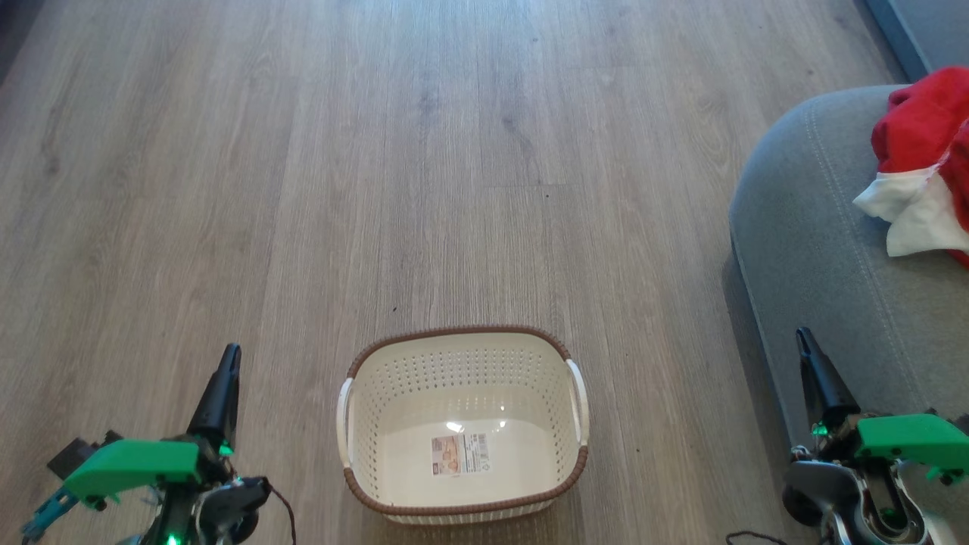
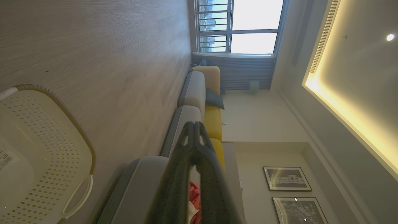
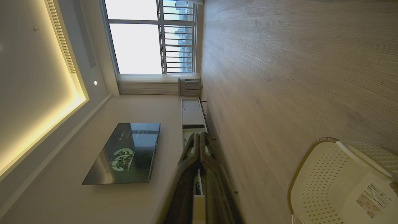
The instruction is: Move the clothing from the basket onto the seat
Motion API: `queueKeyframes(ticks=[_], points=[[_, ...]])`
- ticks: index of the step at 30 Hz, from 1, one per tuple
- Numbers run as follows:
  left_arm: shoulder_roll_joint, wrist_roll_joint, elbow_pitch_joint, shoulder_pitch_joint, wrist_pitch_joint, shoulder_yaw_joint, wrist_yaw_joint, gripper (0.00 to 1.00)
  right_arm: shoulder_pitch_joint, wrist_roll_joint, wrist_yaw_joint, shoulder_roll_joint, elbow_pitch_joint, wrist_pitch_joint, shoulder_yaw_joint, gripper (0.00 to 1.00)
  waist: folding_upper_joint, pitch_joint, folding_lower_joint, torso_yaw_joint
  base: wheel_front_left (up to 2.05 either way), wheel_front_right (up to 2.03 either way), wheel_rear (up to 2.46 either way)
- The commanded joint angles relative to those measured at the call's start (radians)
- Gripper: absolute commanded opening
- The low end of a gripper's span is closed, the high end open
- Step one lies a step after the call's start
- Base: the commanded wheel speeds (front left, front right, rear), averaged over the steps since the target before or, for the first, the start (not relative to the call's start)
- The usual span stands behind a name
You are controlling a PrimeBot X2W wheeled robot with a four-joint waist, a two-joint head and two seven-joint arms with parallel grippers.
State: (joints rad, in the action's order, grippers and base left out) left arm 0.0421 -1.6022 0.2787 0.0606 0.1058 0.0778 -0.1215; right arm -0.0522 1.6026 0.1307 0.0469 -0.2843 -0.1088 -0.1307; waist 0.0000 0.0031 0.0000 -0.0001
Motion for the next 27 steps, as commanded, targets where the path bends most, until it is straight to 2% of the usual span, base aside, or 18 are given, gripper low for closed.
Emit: queueKeyframes(ticks=[1, 27], points=[[0.008, -0.006, -0.033, 0.047, 0.008, 0.036, -0.009, 0.0, -0.056, 0.006, 0.0, 0.003, 0.039, -0.005, 0.017, 0.0, 0.0, 0.0, 0.0, 0.0, 0.0, 0.0, 0.0], [0.008, -0.006, -0.033, 0.047, 0.008, 0.036, -0.009, 0.0, -0.056, 0.006, 0.0, 0.003, 0.039, -0.004, 0.017, 0.0, 0.0, 0.0, 0.0, 0.0, 0.0, 0.0, 0.0]])
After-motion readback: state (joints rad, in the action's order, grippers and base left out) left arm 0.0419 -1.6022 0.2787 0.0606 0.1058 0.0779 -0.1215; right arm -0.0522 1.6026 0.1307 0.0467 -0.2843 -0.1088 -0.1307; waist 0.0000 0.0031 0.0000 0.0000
